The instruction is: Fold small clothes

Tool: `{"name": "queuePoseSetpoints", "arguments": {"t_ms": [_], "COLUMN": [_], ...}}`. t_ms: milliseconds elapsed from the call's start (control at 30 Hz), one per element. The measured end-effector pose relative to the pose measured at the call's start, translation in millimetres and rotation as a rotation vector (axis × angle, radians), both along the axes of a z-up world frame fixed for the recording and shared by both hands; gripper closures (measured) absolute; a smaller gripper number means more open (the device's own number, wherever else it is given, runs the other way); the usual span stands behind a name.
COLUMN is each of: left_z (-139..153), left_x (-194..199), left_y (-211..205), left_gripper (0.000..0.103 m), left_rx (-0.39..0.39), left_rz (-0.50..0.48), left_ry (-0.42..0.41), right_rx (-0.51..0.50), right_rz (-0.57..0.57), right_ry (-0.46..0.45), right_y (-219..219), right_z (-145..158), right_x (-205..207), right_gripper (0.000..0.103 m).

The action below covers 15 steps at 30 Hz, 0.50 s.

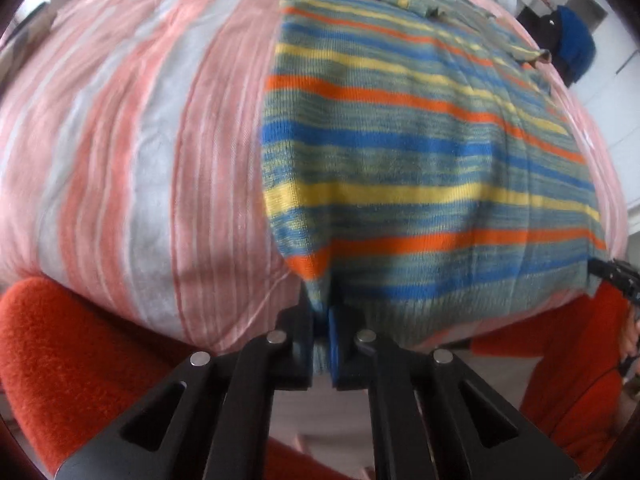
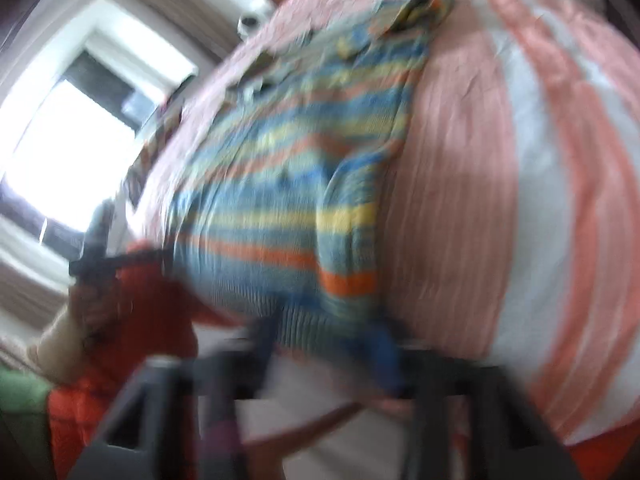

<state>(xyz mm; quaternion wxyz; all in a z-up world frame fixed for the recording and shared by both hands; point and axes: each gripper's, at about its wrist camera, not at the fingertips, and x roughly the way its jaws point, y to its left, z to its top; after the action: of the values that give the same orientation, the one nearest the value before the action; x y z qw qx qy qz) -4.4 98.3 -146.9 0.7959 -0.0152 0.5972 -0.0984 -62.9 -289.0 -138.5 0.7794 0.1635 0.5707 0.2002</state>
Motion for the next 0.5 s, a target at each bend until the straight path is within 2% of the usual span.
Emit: {"name": "queuePoseSetpoints", "arguments": {"t_ms": [33,133,233,300,367,433,500], "left_z": [6.6,27.0,21.1,2.6,-10.6,-12.7,-13.1], "left_x": [-2.8,-13.7,-15.3,-9.7,-2.0,0.8,0.0], "left_y": [4.0,18.3,17.3,6.6,-8.7,-17.5,-20.2], "left_gripper": [0.1,0.1,0.1,0.1,0.1,0.099,0.096], "left_rx": [0.004,0.031,0.111,0.179,0.261,0.301,0.309], "left_rz": [0.008,0.013,-0.005,-0.015,-0.026,-0.028,-0.028], "left_ry": [-0.005,-0.036,-0.025,0.001,0.002,-0.006,-0.011], "right_rx": [-0.036,-0.045,-0.044,-0.076,-0.143,-0.113,-0.104], "right_rz": [0.006,-0.032,-0.074,-0.078,-0.094,-0.135,-0.155], "right_ry": [0.006,0.005,0.006,0.048,0.114,0.141,0.14], "right_y": [3.9,1.2,-2.8,1.8,4.8,2.8,2.4], "right_z": [1.4,23.4,42.0,25.2,-12.1,-31.2,-30.4], "right_x": [-3.9,-14.6,-20.7,-18.4,-11.5,-7.3,-3.5], "right_gripper": [0.098,0.098,0.099,0.099,0.099,0.099,0.099]}}
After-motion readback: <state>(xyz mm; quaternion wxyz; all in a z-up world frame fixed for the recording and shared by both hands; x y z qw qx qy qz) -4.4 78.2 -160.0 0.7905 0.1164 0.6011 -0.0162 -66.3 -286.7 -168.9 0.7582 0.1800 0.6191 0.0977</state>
